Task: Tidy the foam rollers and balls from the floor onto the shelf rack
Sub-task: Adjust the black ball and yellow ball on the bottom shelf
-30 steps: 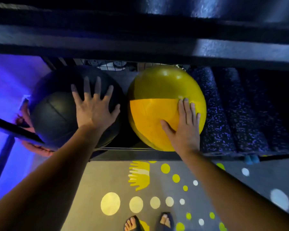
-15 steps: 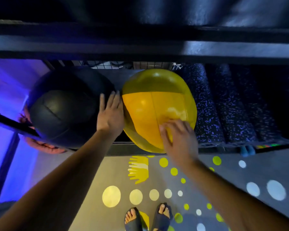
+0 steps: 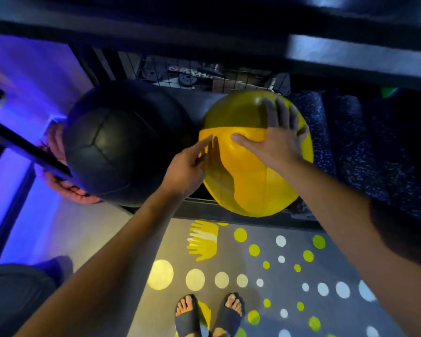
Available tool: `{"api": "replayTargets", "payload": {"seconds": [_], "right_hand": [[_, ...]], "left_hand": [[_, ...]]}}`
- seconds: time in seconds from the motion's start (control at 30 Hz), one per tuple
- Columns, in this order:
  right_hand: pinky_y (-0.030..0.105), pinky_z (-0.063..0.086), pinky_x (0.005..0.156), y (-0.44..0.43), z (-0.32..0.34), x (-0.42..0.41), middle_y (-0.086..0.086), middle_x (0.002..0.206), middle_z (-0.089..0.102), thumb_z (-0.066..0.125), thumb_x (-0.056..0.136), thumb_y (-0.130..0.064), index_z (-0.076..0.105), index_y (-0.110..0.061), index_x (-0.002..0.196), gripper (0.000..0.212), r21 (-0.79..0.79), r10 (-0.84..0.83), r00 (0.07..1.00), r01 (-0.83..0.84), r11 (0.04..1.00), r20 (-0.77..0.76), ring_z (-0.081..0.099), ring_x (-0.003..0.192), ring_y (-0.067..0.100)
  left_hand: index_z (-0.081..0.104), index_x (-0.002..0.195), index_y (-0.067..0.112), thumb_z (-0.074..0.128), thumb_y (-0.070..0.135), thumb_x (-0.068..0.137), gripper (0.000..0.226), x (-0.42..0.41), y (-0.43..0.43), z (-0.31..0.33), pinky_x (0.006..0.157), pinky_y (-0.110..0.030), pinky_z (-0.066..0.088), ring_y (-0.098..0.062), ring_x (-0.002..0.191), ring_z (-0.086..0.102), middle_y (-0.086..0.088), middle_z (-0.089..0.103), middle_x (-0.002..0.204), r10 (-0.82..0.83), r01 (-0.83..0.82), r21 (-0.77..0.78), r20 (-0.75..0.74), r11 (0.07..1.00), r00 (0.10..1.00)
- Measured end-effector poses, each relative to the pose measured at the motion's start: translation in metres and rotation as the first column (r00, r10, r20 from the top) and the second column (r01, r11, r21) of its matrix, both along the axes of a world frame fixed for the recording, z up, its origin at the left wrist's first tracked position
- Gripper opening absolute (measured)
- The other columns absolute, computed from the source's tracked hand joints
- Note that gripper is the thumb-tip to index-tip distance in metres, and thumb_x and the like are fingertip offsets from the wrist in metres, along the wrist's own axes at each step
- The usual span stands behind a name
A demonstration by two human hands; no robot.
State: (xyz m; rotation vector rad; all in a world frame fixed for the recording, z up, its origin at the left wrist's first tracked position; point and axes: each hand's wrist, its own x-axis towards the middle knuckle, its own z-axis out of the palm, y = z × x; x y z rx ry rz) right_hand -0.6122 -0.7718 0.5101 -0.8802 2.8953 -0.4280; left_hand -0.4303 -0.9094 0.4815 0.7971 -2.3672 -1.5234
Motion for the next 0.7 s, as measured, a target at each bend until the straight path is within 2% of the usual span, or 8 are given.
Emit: {"api": "replayTargets", "payload": {"seconds": [0.1,0.2,0.27,0.33,0.43,0.57,0.63,0.7], "right_hand": [[0.073,0.008,0.117,-0.019,0.002,-0.015,-0.005,0.171,0.005,0.051,0.072,-0.092,0.014,-0.037,0.160,0.110,0.071,-0.020,0.999,0.016,0.997,0.051,0.000,0.157,0.031],[0.068,0.011,0.119,-0.043,0.004,-0.012,0.006,0.169,0.015,0.052,0.085,-0.077,0.020,-0.022,0.160,0.098,0.143,0.007,0.998,0.001,0.990,-0.057,0.010,0.156,0.036],[0.064,0.020,0.119,-0.060,0.002,0.011,0.014,0.159,0.037,0.057,0.092,-0.054,0.042,-0.010,0.150,0.074,0.100,0.172,0.961,-0.154,0.983,-0.216,0.029,0.149,0.036],[0.055,0.028,0.120,-0.082,0.000,0.044,0.015,0.152,0.048,0.054,0.094,-0.049,0.052,-0.011,0.143,0.062,0.044,0.339,0.907,-0.339,0.940,-0.251,0.039,0.144,0.035],[0.043,0.026,0.122,-0.114,-0.008,0.101,0.011,0.164,0.031,0.050,0.091,-0.072,0.030,-0.019,0.158,0.087,-0.117,0.420,0.907,-0.412,0.903,0.042,0.030,0.150,0.030],[0.055,0.017,0.125,-0.145,-0.032,0.145,0.010,0.170,-0.014,0.068,0.071,-0.079,-0.012,-0.028,0.162,0.131,-0.077,0.417,0.882,-0.410,0.909,0.219,0.004,0.156,0.040],[0.061,0.021,0.123,-0.163,-0.038,0.137,0.008,0.170,-0.016,0.072,0.073,-0.073,-0.013,-0.034,0.161,0.128,-0.136,0.414,0.892,-0.394,0.909,0.182,0.002,0.156,0.043],[0.058,0.022,0.124,-0.182,-0.037,0.116,0.005,0.171,-0.012,0.075,0.076,-0.067,-0.005,-0.038,0.161,0.121,-0.261,0.418,0.881,-0.360,0.896,0.221,0.001,0.157,0.036]], "left_hand": [[0.062,0.137,0.022,0.054,0.017,0.093,0.045,0.042,-0.011,0.006,0.091,-0.043,0.050,-0.030,0.109,0.060,-0.007,0.067,0.119,0.179,-0.212,-0.538,-0.114,0.816,0.977],[0.059,0.140,0.028,0.061,0.033,0.089,0.051,0.076,-0.036,0.010,0.104,-0.043,0.025,-0.038,0.122,0.049,-0.013,0.058,0.132,0.627,-0.506,-0.692,-0.098,0.515,0.773],[0.041,0.153,0.038,0.063,0.055,0.090,0.069,0.087,-0.059,0.008,0.115,-0.039,0.008,-0.037,0.145,0.032,-0.013,0.037,0.159,0.748,-0.568,-0.605,0.071,0.558,0.660],[0.025,0.158,0.045,0.058,0.069,0.088,0.081,0.094,-0.075,0.000,0.120,-0.038,-0.004,-0.035,0.156,0.012,-0.013,0.013,0.170,0.717,-0.554,-0.530,0.158,0.642,0.679],[0.020,0.158,0.048,0.060,0.074,0.084,0.088,0.096,-0.099,-0.006,0.123,-0.045,-0.001,-0.034,0.157,0.001,-0.014,0.004,0.171,0.649,-0.551,-0.431,0.113,0.714,0.752],[0.033,0.158,0.028,0.060,0.077,0.082,0.095,0.095,-0.154,0.001,0.124,-0.033,0.018,-0.027,0.150,0.024,-0.016,0.036,0.160,0.641,-0.602,-0.302,0.040,0.739,0.767],[0.046,0.151,0.014,0.058,0.058,0.096,0.072,0.100,-0.180,0.003,0.110,-0.005,0.021,-0.015,0.135,0.037,-0.015,0.053,0.147,0.646,-0.641,-0.213,-0.052,0.738,0.761],[0.047,0.150,0.008,0.052,0.036,0.105,0.054,0.113,-0.200,-0.002,0.109,-0.011,0.028,-0.019,0.136,0.044,-0.017,0.055,0.146,0.614,-0.610,-0.179,-0.042,0.772,0.788]]}}
